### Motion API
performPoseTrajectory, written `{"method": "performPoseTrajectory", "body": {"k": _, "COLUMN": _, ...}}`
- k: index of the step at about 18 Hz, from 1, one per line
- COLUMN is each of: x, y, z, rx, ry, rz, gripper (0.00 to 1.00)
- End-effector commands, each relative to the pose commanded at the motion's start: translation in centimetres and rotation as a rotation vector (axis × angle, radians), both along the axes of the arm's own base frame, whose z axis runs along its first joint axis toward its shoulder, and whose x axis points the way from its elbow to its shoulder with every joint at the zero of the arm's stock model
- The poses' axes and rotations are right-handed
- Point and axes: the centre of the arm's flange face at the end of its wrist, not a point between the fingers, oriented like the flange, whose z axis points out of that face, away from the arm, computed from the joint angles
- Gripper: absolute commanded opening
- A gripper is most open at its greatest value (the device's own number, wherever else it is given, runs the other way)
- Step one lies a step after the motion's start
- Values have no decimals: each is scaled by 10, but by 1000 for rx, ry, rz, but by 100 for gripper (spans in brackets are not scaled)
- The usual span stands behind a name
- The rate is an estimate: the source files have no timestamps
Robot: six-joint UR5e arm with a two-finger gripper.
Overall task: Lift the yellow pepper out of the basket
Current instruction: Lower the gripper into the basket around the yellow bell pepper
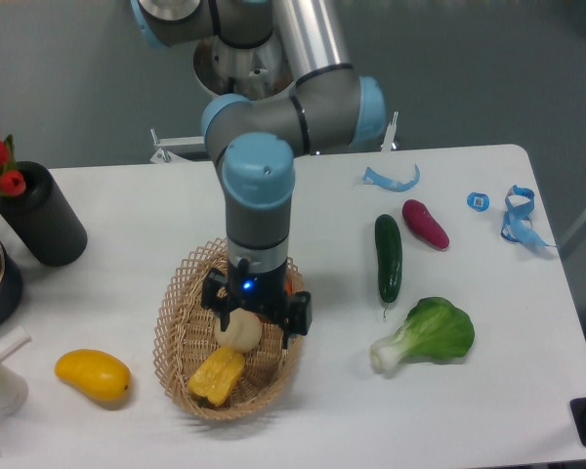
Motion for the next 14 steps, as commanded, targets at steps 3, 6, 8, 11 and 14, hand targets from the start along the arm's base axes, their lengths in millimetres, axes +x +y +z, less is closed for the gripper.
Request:
{"method": "performPoseTrajectory", "body": {"k": 3, "x": 7, "y": 7, "z": -10, "rx": -10, "ry": -9, "rz": -20, "gripper": 100}}
{"method": "performPoseTrajectory", "body": {"k": 6, "x": 7, "y": 13, "z": -22, "rx": -18, "ry": -17, "rz": -28, "gripper": 100}}
{"method": "performPoseTrajectory", "body": {"k": 8, "x": 5, "y": 16, "z": -26, "rx": -19, "ry": -19, "rz": -29, "gripper": 100}}
{"method": "performPoseTrajectory", "body": {"k": 11, "x": 8, "y": 20, "z": -37, "rx": -23, "ry": -21, "rz": -36, "gripper": 100}}
{"method": "performPoseTrajectory", "body": {"k": 14, "x": 11, "y": 24, "z": -43, "rx": -26, "ry": -22, "rz": -45, "gripper": 100}}
